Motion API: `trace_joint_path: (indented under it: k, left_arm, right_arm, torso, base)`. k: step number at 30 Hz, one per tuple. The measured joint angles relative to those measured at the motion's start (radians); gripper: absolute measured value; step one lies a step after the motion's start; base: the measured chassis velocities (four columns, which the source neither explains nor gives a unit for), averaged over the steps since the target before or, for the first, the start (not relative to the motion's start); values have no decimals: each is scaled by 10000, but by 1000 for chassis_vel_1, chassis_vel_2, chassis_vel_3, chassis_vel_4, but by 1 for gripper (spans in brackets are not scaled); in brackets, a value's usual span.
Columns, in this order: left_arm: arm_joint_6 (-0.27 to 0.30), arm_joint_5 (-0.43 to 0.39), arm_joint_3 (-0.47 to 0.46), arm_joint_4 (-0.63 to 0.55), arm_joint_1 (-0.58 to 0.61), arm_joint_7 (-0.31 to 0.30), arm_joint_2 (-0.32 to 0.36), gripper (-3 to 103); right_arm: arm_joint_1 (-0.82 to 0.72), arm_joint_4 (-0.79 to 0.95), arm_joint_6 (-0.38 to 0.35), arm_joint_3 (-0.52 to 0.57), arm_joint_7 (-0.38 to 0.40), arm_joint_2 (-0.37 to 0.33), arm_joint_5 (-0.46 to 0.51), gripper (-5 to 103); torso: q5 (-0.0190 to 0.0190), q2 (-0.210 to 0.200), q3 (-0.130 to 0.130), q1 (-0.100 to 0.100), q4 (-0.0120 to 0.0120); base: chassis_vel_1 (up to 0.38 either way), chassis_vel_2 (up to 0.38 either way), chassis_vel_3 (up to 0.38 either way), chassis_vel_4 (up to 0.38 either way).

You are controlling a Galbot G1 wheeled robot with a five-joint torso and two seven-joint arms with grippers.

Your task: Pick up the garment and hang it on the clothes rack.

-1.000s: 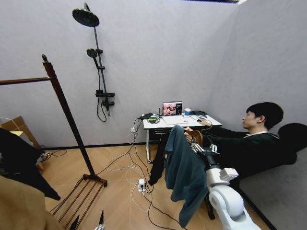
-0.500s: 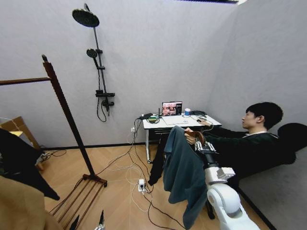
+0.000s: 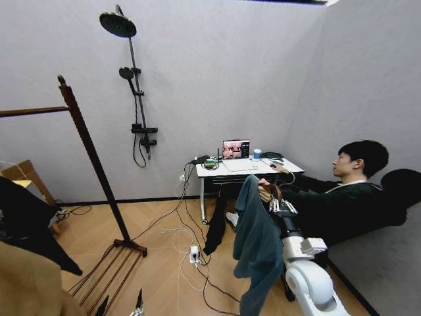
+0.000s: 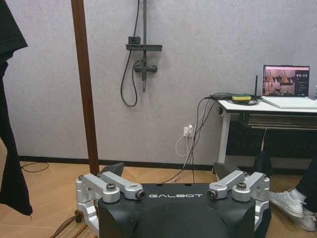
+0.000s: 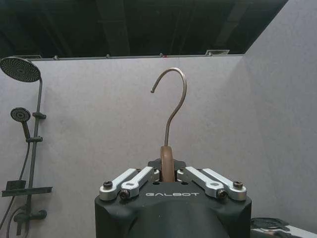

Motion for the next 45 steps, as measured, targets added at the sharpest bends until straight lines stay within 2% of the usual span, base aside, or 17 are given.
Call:
trace_joint_path:
  k: [29,45]
  left_arm:
    - [0,0,0,0,0,0,0,100]
    - [0,0,0,0,0,0,0,100]
  right_arm:
    - [-105,141,366,-71,-552,-202,375,9]
    - [-258,429,367,58,-453,-383,268,9]
  torso:
    - [-2,0,0,0,2]
    - [0,0,0,0,2]
  base:
    - [45,46,49,42]
    - [125,123,127,120]
